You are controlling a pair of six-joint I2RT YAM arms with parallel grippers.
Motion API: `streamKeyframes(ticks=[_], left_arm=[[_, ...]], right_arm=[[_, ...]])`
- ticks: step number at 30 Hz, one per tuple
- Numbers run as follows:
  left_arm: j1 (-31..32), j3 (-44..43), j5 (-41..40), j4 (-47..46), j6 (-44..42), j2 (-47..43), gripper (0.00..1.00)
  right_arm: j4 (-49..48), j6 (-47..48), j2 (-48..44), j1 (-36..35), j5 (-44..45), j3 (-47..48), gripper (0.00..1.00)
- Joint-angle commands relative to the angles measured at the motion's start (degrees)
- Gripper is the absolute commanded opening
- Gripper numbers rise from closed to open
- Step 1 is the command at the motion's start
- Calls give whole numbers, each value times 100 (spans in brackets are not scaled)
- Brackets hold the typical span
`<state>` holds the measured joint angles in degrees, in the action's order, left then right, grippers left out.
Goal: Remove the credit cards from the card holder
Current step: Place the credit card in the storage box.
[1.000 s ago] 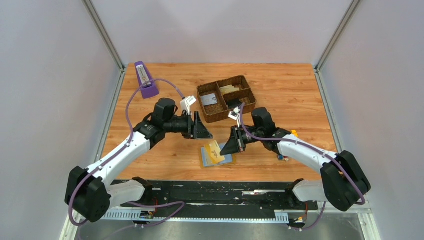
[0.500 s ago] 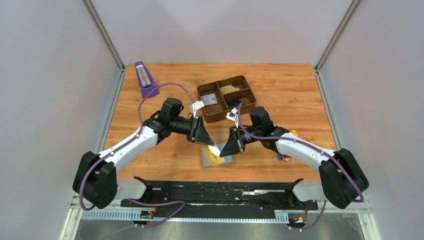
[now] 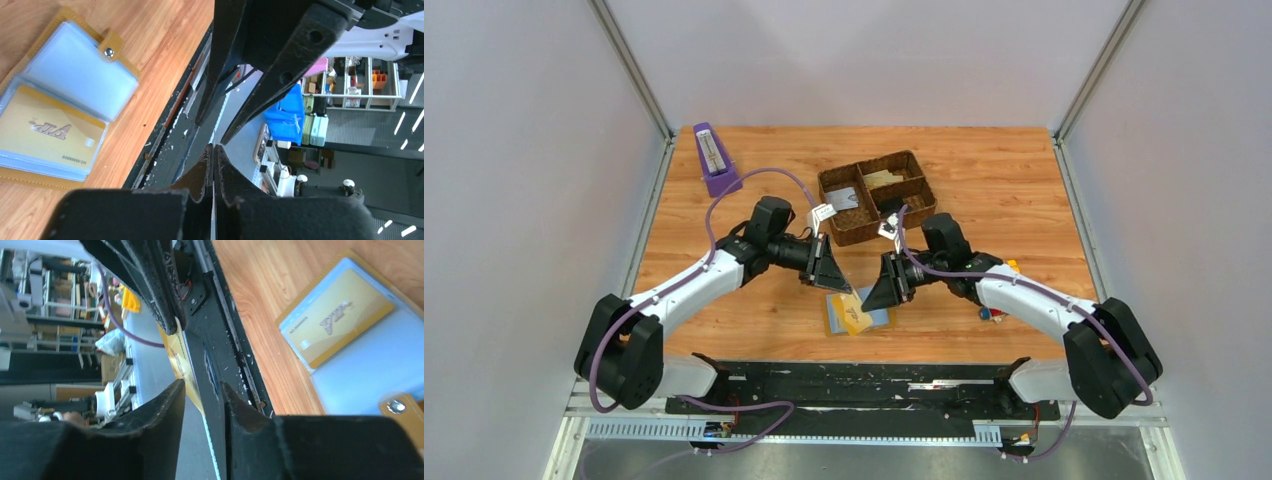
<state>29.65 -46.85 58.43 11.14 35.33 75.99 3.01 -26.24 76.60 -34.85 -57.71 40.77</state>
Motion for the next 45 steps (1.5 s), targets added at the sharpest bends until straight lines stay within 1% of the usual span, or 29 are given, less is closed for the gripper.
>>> streamKeyframes(ticks=[1, 2, 4, 6, 12, 16, 19, 21, 26, 30, 34, 38, 42, 45], left_arm=[[-8, -6, -430, -273, 276, -42, 0], [-19, 41, -509, -600, 441, -82, 0], [-44, 184, -780, -1126, 1108, -143, 0], [-57, 347, -1064, -1672, 1576, -203, 0], [-56, 885, -2050, -2859, 2666, -443, 0], [-56, 1218, -2810, -3356, 3188, -733, 0], [-56, 1406, -3167, -3620, 3461, -974, 0], [-56, 1533, -3394, -3739, 3596, -1122, 0], [-56, 1888, -3902, -3989, 3983, -1447, 0], [-56, 2061, -4009, -4277, 4316, -1466, 0], [-56, 2161, -4069, -4388, 4397, -1490, 0], [-56, 2230, -4139, -4479, 4437, -1562, 0], [-56, 2264, -4206, -4488, 4438, -1600, 0], [-56, 2297, -4254, -4541, 4472, -1613, 0]], right_arm=[[30, -258, -440, 18, 927, 253, 37], [37, -360, -535, 22, 1100, 254, 41], [44, -574, -748, 22, 1480, 243, 51], [58, -885, -953, 22, 1939, 213, 56], [73, -1989, -1532, 40, 3304, -78, 57], [-105, -2561, -1889, 44, 3798, -349, 59], [-237, -2871, -2082, 40, 4046, -511, 59], [-530, -3006, -2142, 36, 4050, -642, 57], [-1137, -3259, -1993, 39, 3784, -805, 44], [-1778, -3487, -1626, 39, 3389, -875, 39], [-2415, -3785, -1365, 31, 3188, -1009, 34], [-2478, -3851, -1253, 0, 3240, -1014, 33], [-2431, -3908, -1261, -13, 3321, -1032, 36], [-2484, -3948, -1246, -21, 3337, -1058, 35]])
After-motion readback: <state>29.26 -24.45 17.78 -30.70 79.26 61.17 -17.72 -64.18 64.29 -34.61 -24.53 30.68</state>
